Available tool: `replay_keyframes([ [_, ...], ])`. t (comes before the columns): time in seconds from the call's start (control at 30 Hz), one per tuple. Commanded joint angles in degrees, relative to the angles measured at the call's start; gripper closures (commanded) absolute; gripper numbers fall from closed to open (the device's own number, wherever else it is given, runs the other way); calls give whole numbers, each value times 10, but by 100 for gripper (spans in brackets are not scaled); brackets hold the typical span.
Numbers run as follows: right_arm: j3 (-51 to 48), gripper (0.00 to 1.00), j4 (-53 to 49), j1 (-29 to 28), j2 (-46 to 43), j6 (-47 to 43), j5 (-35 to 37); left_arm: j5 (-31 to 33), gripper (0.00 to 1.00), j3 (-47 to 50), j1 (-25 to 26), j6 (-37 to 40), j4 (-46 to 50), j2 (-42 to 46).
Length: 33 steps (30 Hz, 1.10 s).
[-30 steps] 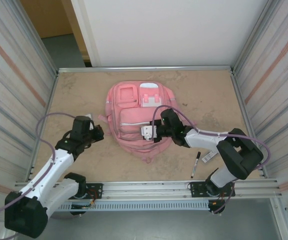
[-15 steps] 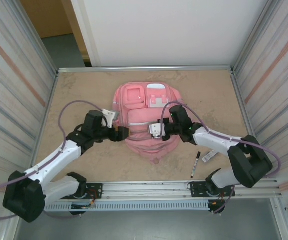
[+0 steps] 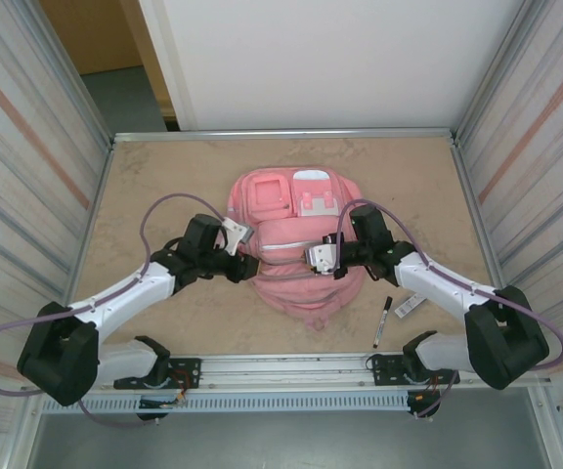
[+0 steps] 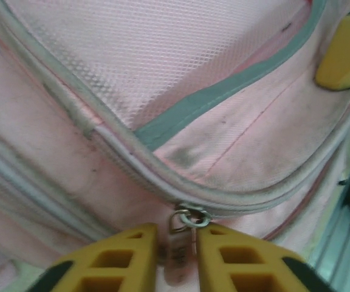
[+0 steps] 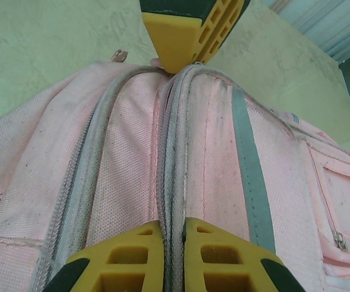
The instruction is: Pack the student bag
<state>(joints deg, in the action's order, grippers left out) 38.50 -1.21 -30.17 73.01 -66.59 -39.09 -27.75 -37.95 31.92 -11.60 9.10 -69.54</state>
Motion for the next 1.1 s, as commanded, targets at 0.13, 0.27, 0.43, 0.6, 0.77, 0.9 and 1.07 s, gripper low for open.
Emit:
replay_keyframes([
  [0.13,6,100,-10,-1,-26,-31,-38,-6,100,-33,6,36,36,19],
  [0.27,-5,100,9,-2,-34,-32,-51,88,100,-36,-1,48,61,36],
  [0.43,7,100,-24,-8,-33,-44,-63,159,100,-41,-49,38,68,26],
  [0.6,17,100,-41,-23,-22,-46,-97,189,100,-70,-80,77,64,-19],
  [0.77,26,100,-41,-52,-10,-49,-100,203,100,-102,-84,108,57,-71],
  [0.9,35,100,-53,-55,-7,-54,-100,141,100,-88,-84,106,31,-76],
  [1.07,28,100,-44,-54,-12,-50,-125,148,61,-4,-84,98,-17,21],
])
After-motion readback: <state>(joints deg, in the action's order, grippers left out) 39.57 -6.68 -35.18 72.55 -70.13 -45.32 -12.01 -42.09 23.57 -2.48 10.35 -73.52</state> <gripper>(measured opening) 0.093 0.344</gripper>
